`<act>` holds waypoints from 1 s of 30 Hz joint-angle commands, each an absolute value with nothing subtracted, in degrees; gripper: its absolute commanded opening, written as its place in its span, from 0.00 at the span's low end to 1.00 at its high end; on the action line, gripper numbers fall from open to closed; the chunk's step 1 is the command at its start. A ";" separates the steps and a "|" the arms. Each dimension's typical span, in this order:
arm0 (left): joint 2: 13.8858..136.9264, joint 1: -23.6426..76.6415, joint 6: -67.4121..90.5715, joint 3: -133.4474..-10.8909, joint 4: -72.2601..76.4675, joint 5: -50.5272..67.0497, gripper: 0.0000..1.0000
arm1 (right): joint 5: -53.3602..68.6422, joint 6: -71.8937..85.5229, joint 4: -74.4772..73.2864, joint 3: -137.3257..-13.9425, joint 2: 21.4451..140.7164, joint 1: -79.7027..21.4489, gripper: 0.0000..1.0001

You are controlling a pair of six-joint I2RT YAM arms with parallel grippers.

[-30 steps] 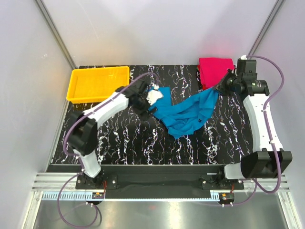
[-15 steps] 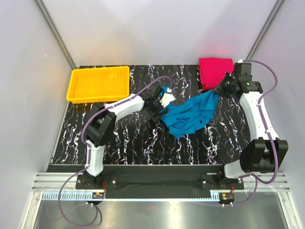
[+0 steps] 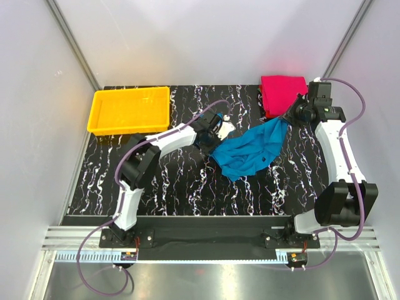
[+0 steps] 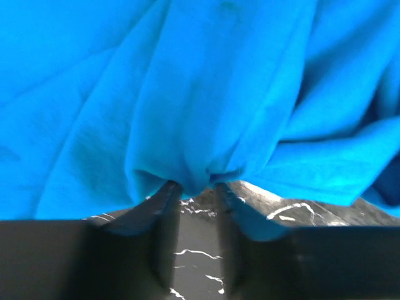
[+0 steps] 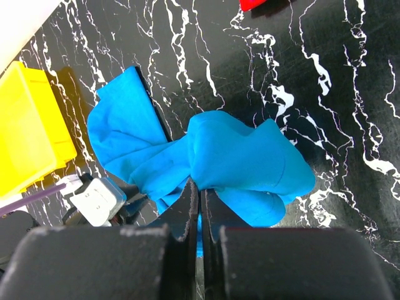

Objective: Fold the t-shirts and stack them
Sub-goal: Flatten the tshirt out

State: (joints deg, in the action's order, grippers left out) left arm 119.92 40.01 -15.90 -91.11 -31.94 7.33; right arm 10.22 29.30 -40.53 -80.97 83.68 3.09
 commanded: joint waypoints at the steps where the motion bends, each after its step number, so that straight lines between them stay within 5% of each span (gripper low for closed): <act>1: 119.97 40.25 -15.21 -93.08 -29.62 3.26 0.11 | 11.07 28.48 -38.41 -81.56 83.24 3.78 0.00; 3: 118.74 40.25 -15.47 -92.11 -28.83 2.81 0.00 | 11.07 28.30 -38.41 -81.74 82.97 4.04 0.00; 15: 107.86 32.01 -19.85 -94.74 -35.84 1.85 0.00 | 14.32 26.98 -37.80 -88.22 85.68 5.10 0.00; 21: 97.39 22.16 -25.56 -105.98 -38.32 -2.63 0.00 | 18.80 29.71 -33.22 -114.39 97.98 5.10 0.00; 26: 94.74 18.73 -30.06 -118.36 -38.84 -6.24 0.00 | 18.46 29.44 -40.24 -150.50 110.80 5.10 0.00; 30: 93.43 16.09 -32.59 -123.84 -40.35 -7.29 0.00 | 18.02 28.74 -41.84 -154.28 108.04 5.10 0.00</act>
State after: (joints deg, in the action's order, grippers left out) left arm 94.48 18.74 -28.34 -122.13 -37.26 -2.09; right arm 19.18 29.61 -40.64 -151.83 112.33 4.27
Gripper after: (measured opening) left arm 0.016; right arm 0.014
